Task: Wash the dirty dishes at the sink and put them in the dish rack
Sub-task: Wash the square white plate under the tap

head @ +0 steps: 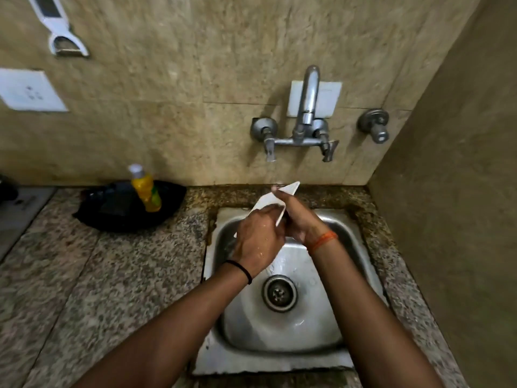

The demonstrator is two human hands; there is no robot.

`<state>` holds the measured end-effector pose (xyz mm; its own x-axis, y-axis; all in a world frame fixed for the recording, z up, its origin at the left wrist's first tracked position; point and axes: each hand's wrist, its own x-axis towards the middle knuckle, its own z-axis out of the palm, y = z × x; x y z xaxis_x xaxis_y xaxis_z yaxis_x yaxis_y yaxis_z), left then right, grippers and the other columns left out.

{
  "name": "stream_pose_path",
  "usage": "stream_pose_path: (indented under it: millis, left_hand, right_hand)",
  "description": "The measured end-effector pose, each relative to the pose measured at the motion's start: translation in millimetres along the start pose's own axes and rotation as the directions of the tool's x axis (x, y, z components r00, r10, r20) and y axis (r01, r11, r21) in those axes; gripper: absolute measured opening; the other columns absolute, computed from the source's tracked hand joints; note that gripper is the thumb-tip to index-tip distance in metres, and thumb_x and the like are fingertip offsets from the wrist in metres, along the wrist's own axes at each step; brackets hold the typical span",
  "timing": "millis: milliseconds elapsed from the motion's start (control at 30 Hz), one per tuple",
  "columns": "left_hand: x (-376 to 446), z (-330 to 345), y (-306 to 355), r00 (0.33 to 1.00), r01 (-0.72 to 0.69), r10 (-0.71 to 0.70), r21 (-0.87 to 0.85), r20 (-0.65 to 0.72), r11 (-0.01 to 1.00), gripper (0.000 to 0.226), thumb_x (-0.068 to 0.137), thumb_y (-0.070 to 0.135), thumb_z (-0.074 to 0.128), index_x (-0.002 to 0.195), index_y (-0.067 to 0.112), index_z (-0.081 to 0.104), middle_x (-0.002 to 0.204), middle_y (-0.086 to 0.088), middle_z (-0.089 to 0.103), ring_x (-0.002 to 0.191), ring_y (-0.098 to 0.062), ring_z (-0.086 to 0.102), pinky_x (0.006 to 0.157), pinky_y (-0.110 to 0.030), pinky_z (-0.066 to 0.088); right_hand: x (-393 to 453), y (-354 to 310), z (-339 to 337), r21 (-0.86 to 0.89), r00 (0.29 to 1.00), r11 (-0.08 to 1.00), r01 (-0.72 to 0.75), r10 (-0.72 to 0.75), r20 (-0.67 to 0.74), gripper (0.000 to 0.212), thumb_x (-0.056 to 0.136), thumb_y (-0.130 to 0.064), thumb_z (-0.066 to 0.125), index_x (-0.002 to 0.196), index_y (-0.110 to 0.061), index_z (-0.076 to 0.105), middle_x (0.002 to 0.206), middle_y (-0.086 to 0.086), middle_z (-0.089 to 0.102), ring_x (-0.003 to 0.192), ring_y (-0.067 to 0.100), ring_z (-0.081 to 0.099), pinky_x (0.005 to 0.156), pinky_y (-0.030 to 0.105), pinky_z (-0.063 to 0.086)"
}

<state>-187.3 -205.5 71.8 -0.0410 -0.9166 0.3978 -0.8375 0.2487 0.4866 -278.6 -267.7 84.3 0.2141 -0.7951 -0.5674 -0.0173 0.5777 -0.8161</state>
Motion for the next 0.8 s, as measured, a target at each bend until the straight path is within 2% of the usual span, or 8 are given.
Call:
stream_pose_path:
  millis: [100, 167, 200, 267, 367, 500, 633, 800]
  left_hand:
    - [-18, -12, -25, 0.960, -0.092, 0.111, -0.086, 0.257, 0.992, 0.043, 0.090, 0.037, 0.058, 0.130, 0.023, 0.055, 0.127, 0.004, 0.062, 0.111, -0.016, 0.059, 0.088, -0.028, 0.046]
    - [-30, -34, -47, 0.906, 0.120, 0.057, -0.381, 0.420, 0.917, 0.046, 0.090, 0.041, 0.063, 0.132, 0.022, 0.057, 0.130, 0.011, 0.060, 0.118, -0.003, 0.055, 0.094, -0.021, 0.046]
    - [-36, -46, -59, 0.912, 0.238, -0.017, -0.497, 0.410, 0.834, 0.038, 0.090, 0.036, 0.064, 0.124, 0.017, 0.064, 0.123, 0.011, 0.064, 0.111, 0.001, 0.058, 0.091, -0.021, 0.048]
    - [-44, -67, -86, 0.940, 0.339, -0.286, -0.610, 0.187, 0.717, 0.022, 0.090, 0.024, 0.066, 0.101, 0.006, 0.071, 0.099, 0.006, 0.069, 0.089, -0.002, 0.063, 0.080, -0.027, 0.050]
    - [-61, -100, -134, 0.743, 0.494, -0.666, -0.618, -0.065, 0.611, 0.024, 0.082, 0.020, 0.075, 0.100, 0.014, 0.062, 0.090, 0.000, 0.064, 0.081, -0.014, 0.063, 0.075, -0.031, 0.052]
    - [-94, -156, -174, 0.646, 0.580, -0.752, -0.725, 0.132, 0.370, 0.017, 0.088, 0.021, 0.068, 0.100, 0.009, 0.067, 0.092, -0.011, 0.069, 0.077, -0.021, 0.065, 0.061, -0.029, 0.052]
    - [-138, -219, -213, 0.514, 0.482, -0.855, -0.848, 0.069, 0.222, 0.020, 0.090, 0.022, 0.066, 0.106, 0.012, 0.070, 0.095, -0.007, 0.073, 0.075, -0.019, 0.068, 0.055, -0.026, 0.055]
    - [-189, -293, -267, 0.336, 0.319, -0.941, -0.937, -0.029, 0.143, 0.023, 0.090, 0.020, 0.065, 0.110, 0.007, 0.066, 0.101, -0.012, 0.071, 0.073, -0.020, 0.070, 0.057, -0.030, 0.059]
  right_hand:
    - [-4, 12, 8, -0.143, 0.988, 0.984, 0.105, -0.120, -0.101, 0.012, 0.093, -0.015, 0.053, 0.085, -0.010, 0.061, 0.080, 0.011, 0.065, 0.066, 0.023, 0.061, 0.062, 0.031, 0.050]
    - [-10, 17, 13, -0.234, 0.990, 0.963, 0.137, -0.141, 0.000, 0.012, 0.092, -0.010, 0.053, 0.095, -0.007, 0.064, 0.090, 0.014, 0.070, 0.081, 0.032, 0.068, 0.076, 0.044, 0.055]
    - [-14, 19, 18, -0.278, 0.988, 0.948, 0.152, -0.140, 0.063, 0.015, 0.092, -0.008, 0.053, 0.102, -0.007, 0.065, 0.097, 0.015, 0.071, 0.088, 0.033, 0.068, 0.082, 0.048, 0.054]
    - [-25, 19, 33, -0.363, 0.976, 0.910, 0.198, -0.148, 0.161, 0.017, 0.093, -0.007, 0.054, 0.106, -0.012, 0.064, 0.101, 0.010, 0.071, 0.087, 0.025, 0.069, 0.083, 0.043, 0.054]
    - [-38, 13, 77, -0.450, 0.930, 0.835, 0.316, -0.180, 0.320, 0.016, 0.092, -0.009, 0.060, 0.108, -0.011, 0.064, 0.099, 0.005, 0.070, 0.082, 0.017, 0.068, 0.080, 0.035, 0.055]
    - [-45, 5, 150, -0.455, 0.871, 0.793, 0.405, -0.182, 0.457, 0.011, 0.088, -0.013, 0.067, 0.099, -0.014, 0.067, 0.094, 0.005, 0.072, 0.075, 0.014, 0.068, 0.071, 0.029, 0.056]
    - [-45, 6, 225, -0.358, 0.771, 0.771, 0.527, -0.256, 0.583, 0.030, 0.085, -0.014, 0.071, 0.115, -0.011, 0.067, 0.102, 0.007, 0.074, 0.081, 0.013, 0.070, 0.065, 0.023, 0.055]
    - [-44, 28, 325, -0.250, 0.724, 0.879, 0.406, -0.142, 0.675, 0.025, 0.092, -0.006, 0.060, 0.117, -0.007, 0.062, 0.103, 0.010, 0.072, 0.086, 0.024, 0.073, 0.072, 0.038, 0.061]
